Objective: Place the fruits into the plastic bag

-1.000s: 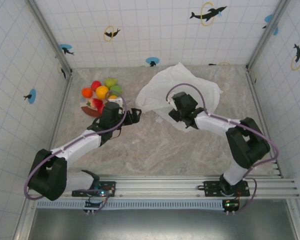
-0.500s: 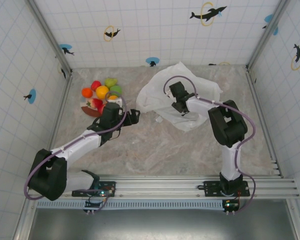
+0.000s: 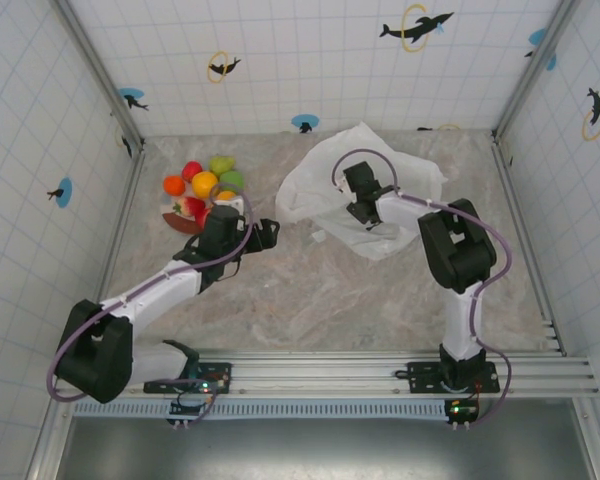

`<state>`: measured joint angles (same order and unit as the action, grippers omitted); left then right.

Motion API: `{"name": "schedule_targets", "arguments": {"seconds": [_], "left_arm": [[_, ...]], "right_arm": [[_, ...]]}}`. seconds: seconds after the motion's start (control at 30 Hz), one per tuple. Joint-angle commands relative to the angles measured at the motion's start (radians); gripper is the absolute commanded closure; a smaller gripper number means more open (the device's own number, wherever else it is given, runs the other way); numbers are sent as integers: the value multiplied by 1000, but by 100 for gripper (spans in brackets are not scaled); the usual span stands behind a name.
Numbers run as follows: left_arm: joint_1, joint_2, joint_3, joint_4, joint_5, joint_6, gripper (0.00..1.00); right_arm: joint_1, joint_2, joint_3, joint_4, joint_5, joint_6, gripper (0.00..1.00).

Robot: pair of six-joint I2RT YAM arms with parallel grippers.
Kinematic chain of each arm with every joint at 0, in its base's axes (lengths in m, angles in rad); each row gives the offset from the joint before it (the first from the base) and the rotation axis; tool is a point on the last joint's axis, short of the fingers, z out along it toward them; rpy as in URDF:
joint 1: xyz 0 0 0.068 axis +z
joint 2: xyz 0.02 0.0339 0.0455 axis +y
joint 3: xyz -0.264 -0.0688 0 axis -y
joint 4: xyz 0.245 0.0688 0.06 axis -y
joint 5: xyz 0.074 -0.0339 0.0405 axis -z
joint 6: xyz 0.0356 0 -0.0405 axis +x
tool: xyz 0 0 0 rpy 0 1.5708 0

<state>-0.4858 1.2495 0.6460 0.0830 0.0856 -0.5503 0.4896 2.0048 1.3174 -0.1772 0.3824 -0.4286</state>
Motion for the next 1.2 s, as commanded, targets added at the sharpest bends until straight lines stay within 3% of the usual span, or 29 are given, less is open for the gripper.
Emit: {"name": "schedule_targets", "arguments": {"seconds": [0.0,0.2,0.47,0.6,0.87,1.0,1.17], "left_arm": [[-18,-40,-15,20,9,-15,5],[-62,-83,-62,111,17,-61,5],[-174,-47,-107,199,-11,-48,5],[-261,14,-92,200,-89,25,5],[-457,235,94,97,-573,299,2],[-490,328,173,115,-656,404,2],[-505,436,258,146,-667,495,2]], "right_arm": [[-30,-125,-28,0,-94,114,100],[-127,-275,-96,-32,-324,372,100],[-325,-429,-270,152,-817,768,100],[-337,-460,-309,184,-850,848,100],[-337,-470,-322,172,-864,877,100],[-337,-478,-338,176,-877,877,100],[-334,-484,-347,174,-889,875,100]]}}
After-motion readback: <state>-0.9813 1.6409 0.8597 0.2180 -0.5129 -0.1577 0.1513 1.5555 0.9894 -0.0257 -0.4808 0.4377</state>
